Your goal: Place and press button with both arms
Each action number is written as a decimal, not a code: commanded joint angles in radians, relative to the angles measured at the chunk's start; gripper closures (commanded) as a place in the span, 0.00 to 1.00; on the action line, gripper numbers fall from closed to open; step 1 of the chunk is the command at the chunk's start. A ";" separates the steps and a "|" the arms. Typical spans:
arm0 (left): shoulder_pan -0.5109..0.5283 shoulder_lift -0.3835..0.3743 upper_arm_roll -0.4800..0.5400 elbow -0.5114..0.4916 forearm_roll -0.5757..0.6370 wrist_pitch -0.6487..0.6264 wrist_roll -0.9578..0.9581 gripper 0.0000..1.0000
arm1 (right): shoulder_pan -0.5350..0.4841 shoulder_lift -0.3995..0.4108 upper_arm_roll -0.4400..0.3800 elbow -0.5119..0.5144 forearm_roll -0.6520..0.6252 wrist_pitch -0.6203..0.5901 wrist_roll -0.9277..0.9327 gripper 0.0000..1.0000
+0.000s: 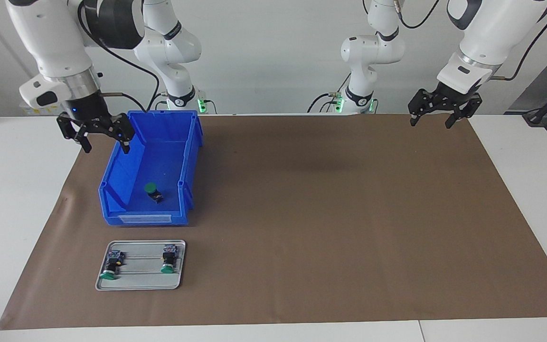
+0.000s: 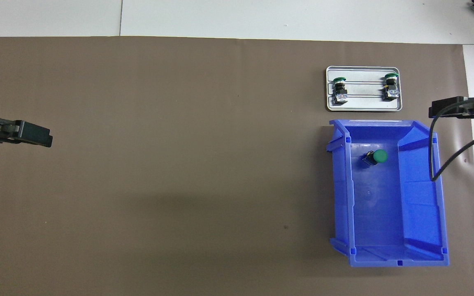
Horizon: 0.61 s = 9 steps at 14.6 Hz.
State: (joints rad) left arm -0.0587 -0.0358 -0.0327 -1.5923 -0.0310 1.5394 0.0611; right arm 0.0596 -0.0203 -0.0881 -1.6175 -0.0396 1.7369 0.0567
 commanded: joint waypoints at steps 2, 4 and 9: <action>0.005 -0.027 -0.001 -0.026 0.005 -0.004 0.006 0.00 | -0.015 -0.015 -0.016 0.091 -0.002 -0.169 0.028 0.00; 0.005 -0.026 -0.001 -0.026 0.006 -0.004 0.006 0.00 | -0.023 -0.039 -0.033 0.064 0.009 -0.191 0.054 0.00; 0.005 -0.026 -0.001 -0.026 0.006 -0.004 0.006 0.00 | -0.020 -0.063 -0.027 0.033 0.024 -0.269 0.011 0.00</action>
State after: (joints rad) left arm -0.0587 -0.0358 -0.0327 -1.5923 -0.0310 1.5393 0.0611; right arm 0.0443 -0.0568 -0.1278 -1.5527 -0.0324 1.4879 0.0854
